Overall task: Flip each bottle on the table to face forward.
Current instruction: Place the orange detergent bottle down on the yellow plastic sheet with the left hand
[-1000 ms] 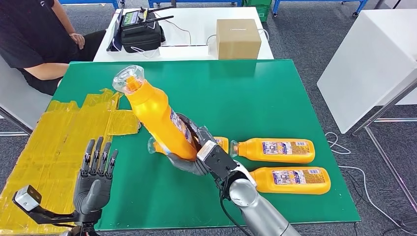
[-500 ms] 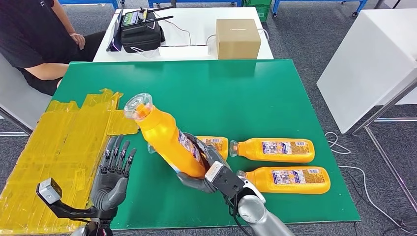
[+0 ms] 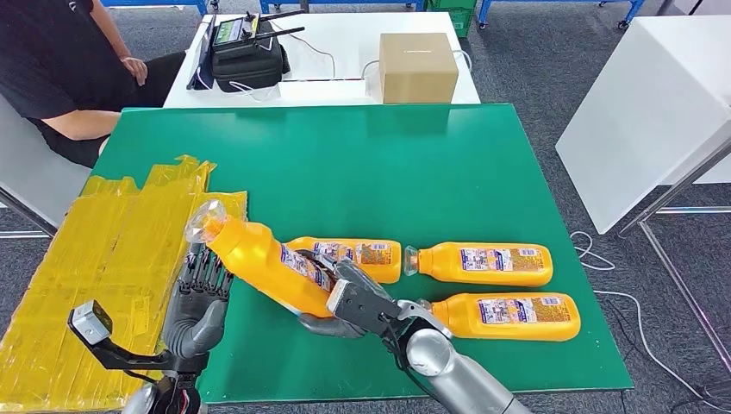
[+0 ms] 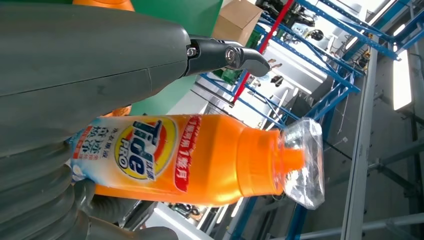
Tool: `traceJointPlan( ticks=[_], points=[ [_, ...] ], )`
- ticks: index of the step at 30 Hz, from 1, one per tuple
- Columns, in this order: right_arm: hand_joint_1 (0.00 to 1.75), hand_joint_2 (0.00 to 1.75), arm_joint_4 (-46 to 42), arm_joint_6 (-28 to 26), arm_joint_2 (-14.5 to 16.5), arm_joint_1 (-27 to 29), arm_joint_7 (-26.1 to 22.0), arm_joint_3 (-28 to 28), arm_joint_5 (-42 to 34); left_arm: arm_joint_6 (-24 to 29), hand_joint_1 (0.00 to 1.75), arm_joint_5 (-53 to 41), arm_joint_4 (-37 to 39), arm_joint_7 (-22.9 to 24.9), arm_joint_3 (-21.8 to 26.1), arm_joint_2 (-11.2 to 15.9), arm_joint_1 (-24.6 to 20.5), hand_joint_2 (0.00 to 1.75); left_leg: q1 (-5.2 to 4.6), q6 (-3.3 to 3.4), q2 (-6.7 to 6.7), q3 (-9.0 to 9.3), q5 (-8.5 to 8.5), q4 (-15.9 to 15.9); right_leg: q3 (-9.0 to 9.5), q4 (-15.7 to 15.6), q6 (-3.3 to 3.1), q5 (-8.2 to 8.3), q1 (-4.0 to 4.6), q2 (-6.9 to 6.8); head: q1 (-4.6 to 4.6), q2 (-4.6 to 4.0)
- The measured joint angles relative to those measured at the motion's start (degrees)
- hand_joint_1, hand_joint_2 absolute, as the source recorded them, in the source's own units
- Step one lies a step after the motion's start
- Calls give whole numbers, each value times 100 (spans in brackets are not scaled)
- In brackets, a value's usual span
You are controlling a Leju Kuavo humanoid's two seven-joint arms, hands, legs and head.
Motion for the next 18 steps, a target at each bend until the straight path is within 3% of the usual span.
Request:
traceJointPlan(
  ticks=[3,18],
  points=[
    [175,175,67,83,1,-48,45,40,-3,-11,0,3,20,4,-3,0,-6,175,0,0,2,0,0,0,0,0,0,0,-1,0,0,0],
    [175,175,767,767,43,-750,599,864,4,-81,0,-91,233,140,-119,0,-216,175,1,0,4,2,1,0,0,1,-1,1,0,2,1,0]
  ],
)
